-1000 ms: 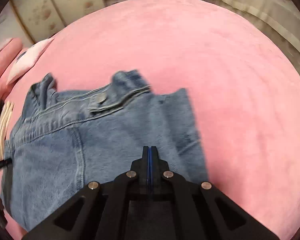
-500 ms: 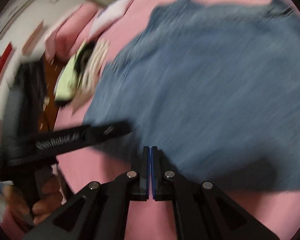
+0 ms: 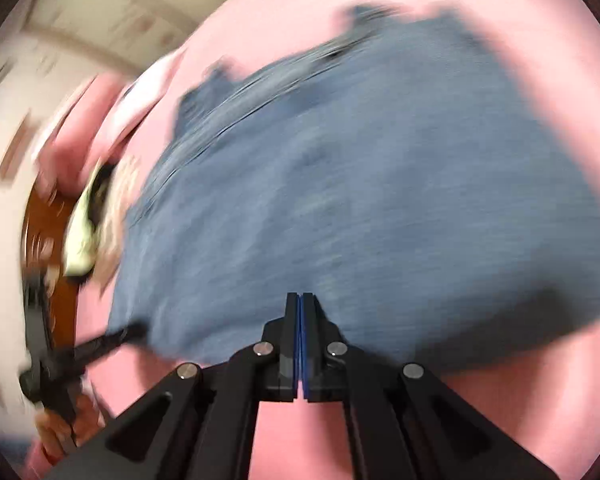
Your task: Fold large clothes
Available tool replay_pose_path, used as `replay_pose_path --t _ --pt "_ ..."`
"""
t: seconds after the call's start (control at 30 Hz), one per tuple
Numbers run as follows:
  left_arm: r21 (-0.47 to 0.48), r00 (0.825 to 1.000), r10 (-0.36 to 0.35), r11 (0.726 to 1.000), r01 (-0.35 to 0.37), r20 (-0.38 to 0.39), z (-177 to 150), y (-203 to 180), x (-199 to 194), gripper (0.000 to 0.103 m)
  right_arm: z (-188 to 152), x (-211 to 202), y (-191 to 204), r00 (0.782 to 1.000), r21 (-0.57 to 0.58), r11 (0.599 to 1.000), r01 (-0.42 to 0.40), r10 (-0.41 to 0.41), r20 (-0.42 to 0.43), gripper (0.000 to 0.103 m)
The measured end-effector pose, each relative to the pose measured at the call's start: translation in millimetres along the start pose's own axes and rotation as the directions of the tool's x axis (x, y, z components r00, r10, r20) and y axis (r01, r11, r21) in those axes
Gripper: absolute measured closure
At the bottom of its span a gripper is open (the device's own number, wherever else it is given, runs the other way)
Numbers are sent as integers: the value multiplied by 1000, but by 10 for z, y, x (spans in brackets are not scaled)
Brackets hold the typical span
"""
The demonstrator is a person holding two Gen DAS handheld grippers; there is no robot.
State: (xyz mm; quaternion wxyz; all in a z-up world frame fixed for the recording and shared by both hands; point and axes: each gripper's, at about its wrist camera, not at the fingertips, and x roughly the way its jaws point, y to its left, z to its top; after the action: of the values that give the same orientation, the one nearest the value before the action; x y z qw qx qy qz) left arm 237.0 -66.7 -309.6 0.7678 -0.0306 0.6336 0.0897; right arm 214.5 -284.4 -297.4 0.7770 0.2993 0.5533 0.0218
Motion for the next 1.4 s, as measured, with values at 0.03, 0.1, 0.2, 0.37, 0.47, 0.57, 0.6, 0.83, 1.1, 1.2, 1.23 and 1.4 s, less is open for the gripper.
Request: replay_pose_path --t 0.03,0.1,0.2,0.37,0.47,0.57,0.6,0.83,1.1,1.2,1.23,1.4 --pt "13 999 54 998 -54 3 12 85 -12 87 21 -75 -118 998 13 998 58 -58 17 103" --pt "12 984 177 984 -177 17 24 214 10 68 57 -205 -294 993 38 994 106 -108 51 103" --pt "-66 959 282 957 -283 -17 84 555 100 68 103 -297 -338 987 27 988 149 -150 57 103" --pt "-315 987 127 937 -152 -100 81 1173 197 68 103 -226 84 968 -156 955 252 -249 40 103" --pt "-322 987 122 935 -149 -102 53 1238 192 68 145 -94 464 988 -202 967 153 -153 16 103" --pt "-316 985 139 934 -165 -105 11 1191 199 68 183 199 966 997 -263 964 48 -60 -39 103" --pt "-325 985 137 931 -166 -109 -16 1173 193 68 192 277 1125 998 -284 958 33 -48 -45 103" --pt "-417 990 7 907 -65 -140 -373 1345 100 67 177 1088 1924 973 -395 919 11 -101 -207 103" --pt "-581 950 -303 788 203 -80 -849 1921 281 40 201 1272 1870 951 -340 935 96 -187 -246 103" --pt "-615 929 -370 735 285 -11 -952 2064 368 27 181 1296 1942 941 -380 915 135 -239 -241 103" --pt "-613 920 -391 724 317 14 -970 2098 395 25 182 1297 1948 939 -380 914 143 -246 -240 103" --pt "-566 899 -428 721 399 89 -722 2173 464 19 185 1308 1939 941 -346 927 145 -237 -242 103"
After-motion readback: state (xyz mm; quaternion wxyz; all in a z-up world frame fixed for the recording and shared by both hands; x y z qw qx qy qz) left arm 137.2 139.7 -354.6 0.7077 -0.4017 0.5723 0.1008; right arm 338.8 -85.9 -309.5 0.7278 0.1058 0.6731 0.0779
